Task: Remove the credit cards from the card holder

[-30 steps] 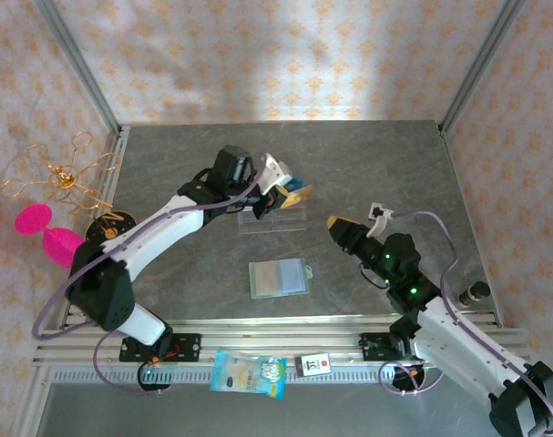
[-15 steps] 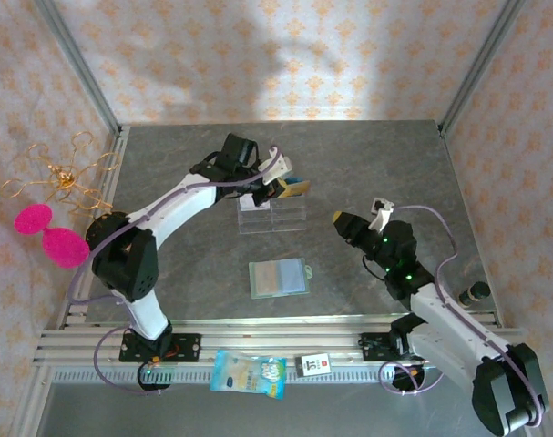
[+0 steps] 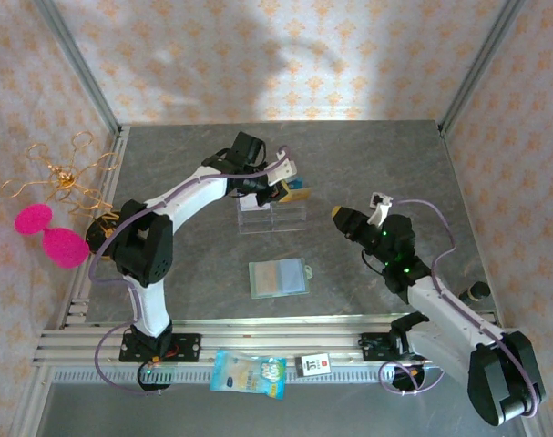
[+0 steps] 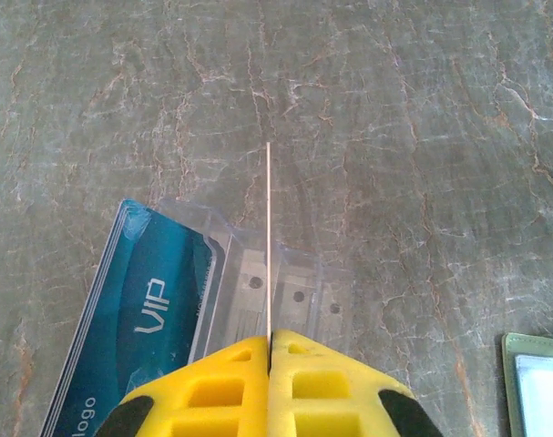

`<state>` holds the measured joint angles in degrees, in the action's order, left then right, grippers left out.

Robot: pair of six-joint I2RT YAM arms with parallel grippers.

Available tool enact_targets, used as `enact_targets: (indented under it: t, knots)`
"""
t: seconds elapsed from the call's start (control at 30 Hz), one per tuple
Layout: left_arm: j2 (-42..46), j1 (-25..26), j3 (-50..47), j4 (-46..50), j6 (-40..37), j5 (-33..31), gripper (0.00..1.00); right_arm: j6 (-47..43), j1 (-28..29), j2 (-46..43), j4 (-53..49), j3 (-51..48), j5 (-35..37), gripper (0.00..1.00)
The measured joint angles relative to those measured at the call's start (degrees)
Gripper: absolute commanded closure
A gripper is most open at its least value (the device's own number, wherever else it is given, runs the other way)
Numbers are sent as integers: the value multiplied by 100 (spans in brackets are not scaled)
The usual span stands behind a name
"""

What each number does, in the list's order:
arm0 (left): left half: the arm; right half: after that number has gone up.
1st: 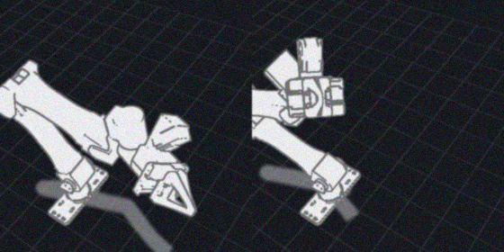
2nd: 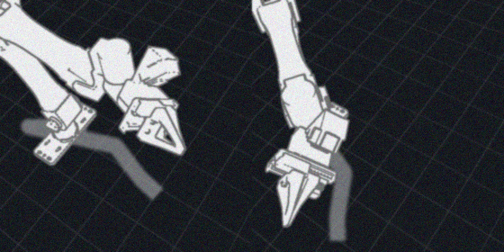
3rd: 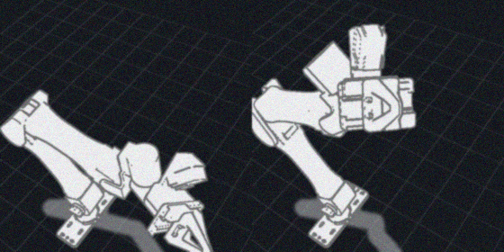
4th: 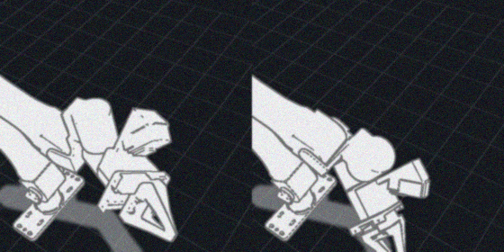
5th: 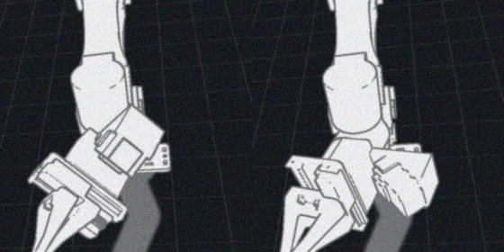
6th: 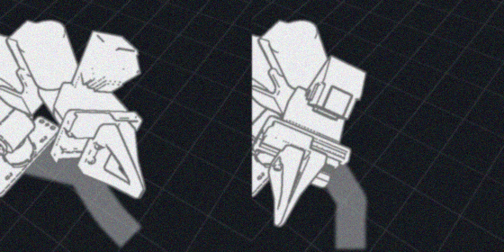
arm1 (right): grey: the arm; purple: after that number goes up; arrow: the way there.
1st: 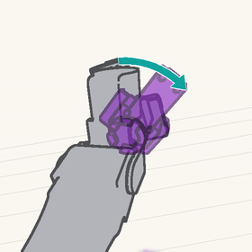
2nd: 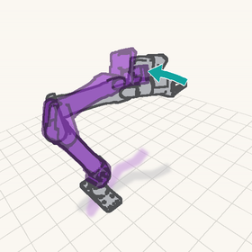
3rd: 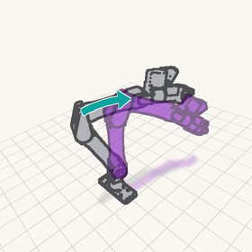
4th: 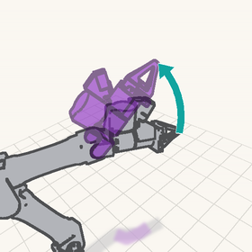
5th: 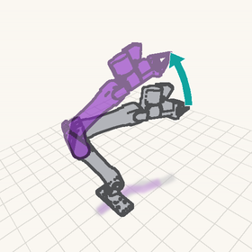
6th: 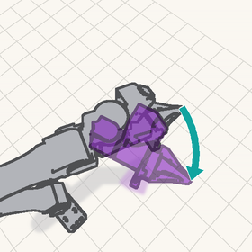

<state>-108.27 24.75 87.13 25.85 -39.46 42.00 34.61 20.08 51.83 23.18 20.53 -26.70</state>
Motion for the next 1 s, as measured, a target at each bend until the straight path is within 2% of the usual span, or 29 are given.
enact_targets:
  t: [0.3, 0.6, 1.0]
  knots:
    - [-24, -122, 22, 94, -13, 2, 100, -2, -4, 59, 46, 2, -39, 62]
    - [-413, -122, 114, 122, -72, 2, 100, -22, -4, 120, 94, 4, -83, 62]
    - [-531, -125, 673, 470, -188, -35, 100, -24, -4, 227, 192, 22, -188, 62]
